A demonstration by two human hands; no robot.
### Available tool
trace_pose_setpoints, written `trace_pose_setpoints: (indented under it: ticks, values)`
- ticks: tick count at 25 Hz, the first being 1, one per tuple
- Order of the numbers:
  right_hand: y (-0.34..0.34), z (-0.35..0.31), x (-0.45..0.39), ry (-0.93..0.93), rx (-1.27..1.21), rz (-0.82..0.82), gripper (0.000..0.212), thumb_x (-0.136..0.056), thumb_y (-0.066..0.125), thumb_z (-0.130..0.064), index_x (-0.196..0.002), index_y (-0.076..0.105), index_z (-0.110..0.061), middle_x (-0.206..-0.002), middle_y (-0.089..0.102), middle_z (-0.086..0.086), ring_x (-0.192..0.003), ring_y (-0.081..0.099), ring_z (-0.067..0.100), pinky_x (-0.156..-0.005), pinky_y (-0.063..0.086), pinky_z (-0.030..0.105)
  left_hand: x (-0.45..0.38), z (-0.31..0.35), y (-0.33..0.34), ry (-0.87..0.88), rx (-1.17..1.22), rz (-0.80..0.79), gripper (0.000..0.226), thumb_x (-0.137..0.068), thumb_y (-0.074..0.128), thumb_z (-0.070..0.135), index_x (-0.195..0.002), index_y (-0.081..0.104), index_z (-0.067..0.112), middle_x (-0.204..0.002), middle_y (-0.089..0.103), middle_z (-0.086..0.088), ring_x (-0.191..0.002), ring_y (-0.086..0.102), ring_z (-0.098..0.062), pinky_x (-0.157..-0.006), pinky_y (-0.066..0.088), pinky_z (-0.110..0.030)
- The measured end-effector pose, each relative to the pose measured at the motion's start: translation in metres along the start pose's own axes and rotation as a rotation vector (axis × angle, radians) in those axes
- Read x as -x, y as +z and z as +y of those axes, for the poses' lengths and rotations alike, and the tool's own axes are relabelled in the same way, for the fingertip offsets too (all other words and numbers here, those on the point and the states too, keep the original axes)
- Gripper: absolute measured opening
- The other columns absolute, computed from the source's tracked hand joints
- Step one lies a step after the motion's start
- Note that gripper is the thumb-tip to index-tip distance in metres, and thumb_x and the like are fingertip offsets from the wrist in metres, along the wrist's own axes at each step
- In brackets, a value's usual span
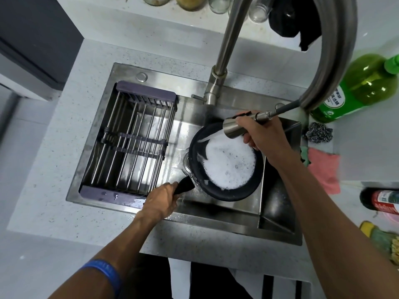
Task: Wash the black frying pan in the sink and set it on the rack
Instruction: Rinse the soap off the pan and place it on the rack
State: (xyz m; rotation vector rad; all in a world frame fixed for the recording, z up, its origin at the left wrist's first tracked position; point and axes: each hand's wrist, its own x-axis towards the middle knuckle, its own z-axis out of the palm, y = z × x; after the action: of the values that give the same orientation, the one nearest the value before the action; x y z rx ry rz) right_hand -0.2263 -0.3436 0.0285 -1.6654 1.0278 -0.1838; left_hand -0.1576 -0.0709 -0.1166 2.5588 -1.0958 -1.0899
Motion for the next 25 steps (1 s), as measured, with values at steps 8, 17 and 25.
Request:
trace_pose_setpoints:
  ticks: [8, 17, 25]
  values:
    - [0.0, 0.006, 0.015, -0.011, 0.065, -0.128, 0.028, -0.087, 0.065, -0.023, -0.085, 0.07, 0.004, -0.056, 0.054, 0.02, -0.043, 0.044, 0.016, -0.041, 0.035, 0.02, -0.004, -0.005, 0.006, -0.025, -0.004, -0.003, 0.024, -0.096, 0.051, 0.032, -0.112, 0.052, 0.015, -0.087, 0.055, 0.002, -0.073, 0.052, -0.015, -0.063, 0.036, -0.025]
    - [-0.009, 0.016, 0.021, -0.013, 0.088, -0.165, 0.035, -0.087, 0.066, -0.018, -0.081, 0.063, 0.016, -0.051, 0.047, 0.017, -0.036, 0.04, 0.012, -0.04, 0.032, 0.019, -0.003, -0.002, 0.005, -0.016, -0.019, 0.018, 0.021, -0.096, 0.051, 0.03, -0.111, 0.051, 0.015, -0.091, 0.058, -0.003, -0.073, 0.052, -0.018, -0.064, 0.038, -0.028]
    - [-0.024, 0.025, 0.023, -0.016, 0.108, -0.231, 0.039, -0.082, 0.069, -0.018, -0.054, 0.055, 0.004, -0.043, 0.042, 0.011, -0.039, 0.039, 0.02, -0.044, 0.032, 0.025, -0.003, -0.006, 0.009, -0.021, -0.01, 0.032, 0.022, -0.095, 0.052, 0.031, -0.111, 0.052, 0.016, -0.094, 0.064, -0.006, -0.082, 0.063, -0.026, -0.065, 0.041, -0.029]
